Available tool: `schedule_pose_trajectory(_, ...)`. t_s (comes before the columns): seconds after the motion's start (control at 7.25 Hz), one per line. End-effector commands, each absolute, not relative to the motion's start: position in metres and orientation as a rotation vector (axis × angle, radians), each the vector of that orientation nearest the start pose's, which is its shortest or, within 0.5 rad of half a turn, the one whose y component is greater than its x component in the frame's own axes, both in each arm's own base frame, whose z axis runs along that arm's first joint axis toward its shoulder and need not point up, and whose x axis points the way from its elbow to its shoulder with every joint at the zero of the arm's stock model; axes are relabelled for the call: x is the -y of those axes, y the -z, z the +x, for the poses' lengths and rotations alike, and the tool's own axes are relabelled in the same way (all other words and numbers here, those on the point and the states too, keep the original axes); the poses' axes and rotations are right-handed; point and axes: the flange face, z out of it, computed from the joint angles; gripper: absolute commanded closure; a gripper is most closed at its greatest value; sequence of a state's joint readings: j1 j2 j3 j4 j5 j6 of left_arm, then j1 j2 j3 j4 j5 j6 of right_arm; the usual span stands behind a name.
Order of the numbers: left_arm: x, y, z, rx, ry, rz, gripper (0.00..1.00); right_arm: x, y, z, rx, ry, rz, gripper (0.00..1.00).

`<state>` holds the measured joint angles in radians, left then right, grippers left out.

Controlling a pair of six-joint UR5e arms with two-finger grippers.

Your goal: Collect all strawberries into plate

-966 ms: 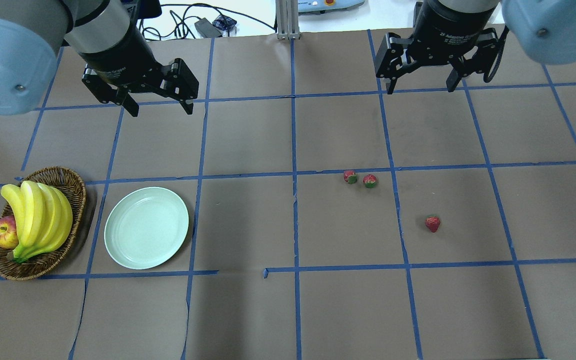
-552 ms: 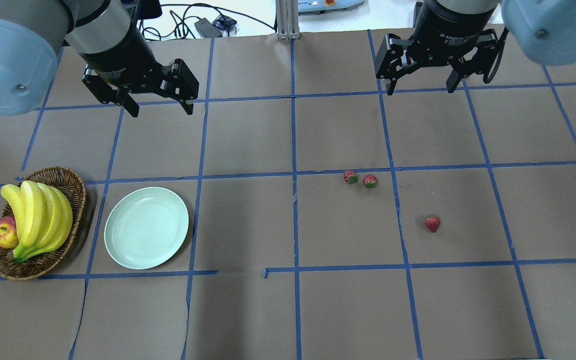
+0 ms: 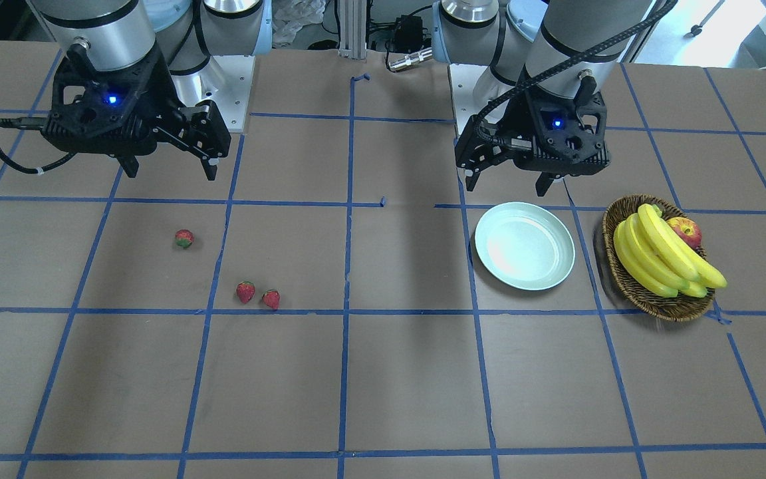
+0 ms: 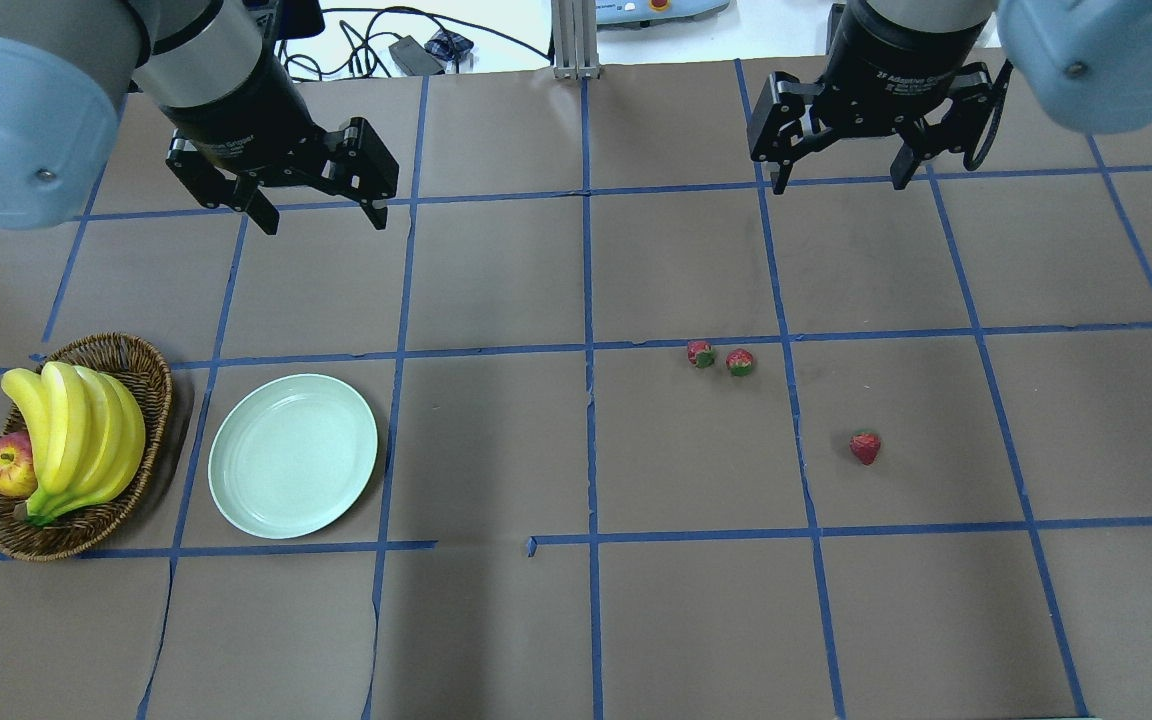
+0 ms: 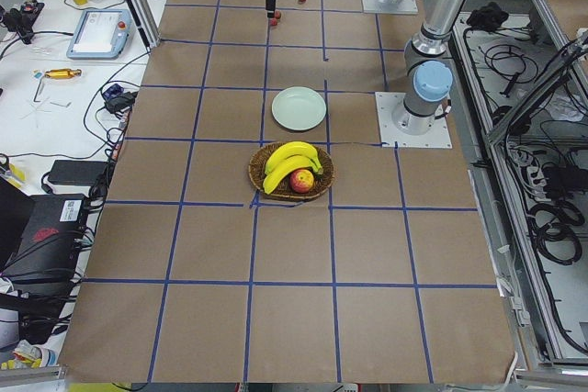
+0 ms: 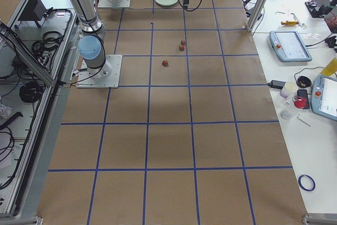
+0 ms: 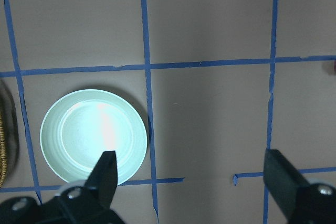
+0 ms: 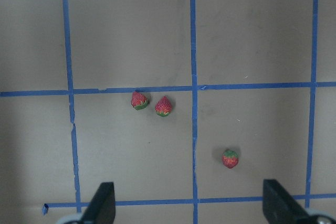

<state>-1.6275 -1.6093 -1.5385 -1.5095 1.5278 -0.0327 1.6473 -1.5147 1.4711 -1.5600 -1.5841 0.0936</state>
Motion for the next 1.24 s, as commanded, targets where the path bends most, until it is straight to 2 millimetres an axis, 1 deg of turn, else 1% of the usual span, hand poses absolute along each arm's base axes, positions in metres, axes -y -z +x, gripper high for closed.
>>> schedule_pose_trajectory(0.0,0.504,-0.492,-0.166,-3.186,0.087,0.041,0.0,0.511,-0.451,0.163,-3.192,-0.106,0.024,0.0)
schedule_pose_trajectory(0.14,0.504,-0.491,-0.166,-3.186,0.085,0.041,0.0,0.512,-0.418,0.142,-3.269,-0.209,0.051,0.0)
schedule_pose_trajectory(0.28,0.504,-0.489,-0.166,-3.186,0.078,0.041,0.0,0.514,-0.381,0.116,-3.257,-0.286,0.079,0.0)
schedule_pose_trajectory(0.41,0.505,-0.487,-0.166,-3.186,0.073,0.038,0.0,0.506,-0.337,0.092,-3.241,-0.329,0.042,0.0)
schedule_pose_trajectory(0.55,0.504,-0.483,-0.166,-3.186,0.063,0.038,0.0,0.494,-0.3,0.08,-3.237,-0.321,0.053,0.0)
schedule_pose_trajectory(0.69,0.504,-0.483,-0.166,-3.185,0.06,0.038,0.0,0.482,-0.27,0.077,-3.241,-0.262,-0.01,0.0)
schedule_pose_trajectory(0.83,0.504,-0.482,-0.166,-3.185,0.058,0.038,0.0,0.467,-0.243,0.075,-3.23,-0.246,-0.104,0.0)
schedule_pose_trajectory(0.97,0.504,-0.482,-0.166,-3.186,0.058,0.036,0.0,0.451,-0.22,0.077,-3.173,-0.239,-0.114,0.0)
schedule_pose_trajectory(1.1,0.504,-0.482,-0.167,-3.187,0.058,0.036,0.0,0.444,-0.211,0.073,-3.163,-0.253,-0.184,0.0)
